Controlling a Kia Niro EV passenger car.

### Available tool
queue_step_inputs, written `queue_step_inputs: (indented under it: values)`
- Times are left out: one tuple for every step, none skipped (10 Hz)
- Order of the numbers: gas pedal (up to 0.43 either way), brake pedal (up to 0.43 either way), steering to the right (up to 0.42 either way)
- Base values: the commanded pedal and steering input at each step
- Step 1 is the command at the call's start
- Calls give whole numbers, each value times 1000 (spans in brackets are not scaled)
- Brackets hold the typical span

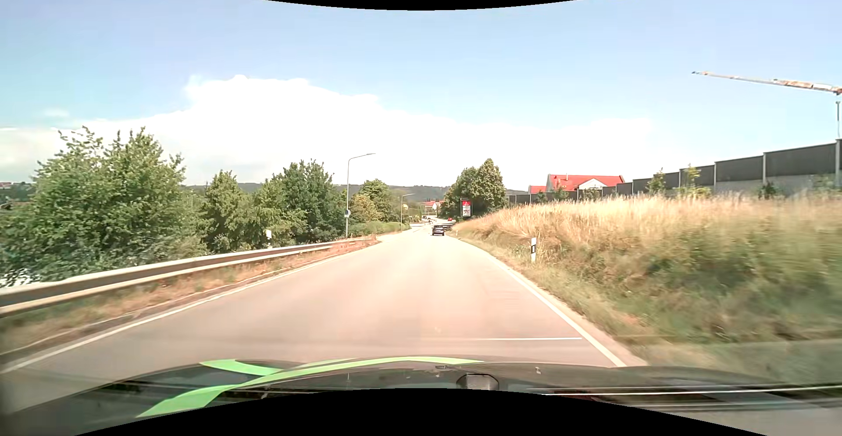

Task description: Follow the waypoints while adhering to traffic rules and regulations

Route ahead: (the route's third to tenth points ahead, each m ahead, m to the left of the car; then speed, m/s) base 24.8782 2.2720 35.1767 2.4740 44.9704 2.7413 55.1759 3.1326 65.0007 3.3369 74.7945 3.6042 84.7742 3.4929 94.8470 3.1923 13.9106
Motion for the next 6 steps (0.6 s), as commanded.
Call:
queue_step_inputs:
  values:
    - [98,0,-16]
    - [110,0,-7]
    - [110,0,-2]
    - [110,0,-1]
    - [118,0,-3]
    - [118,0,-3]
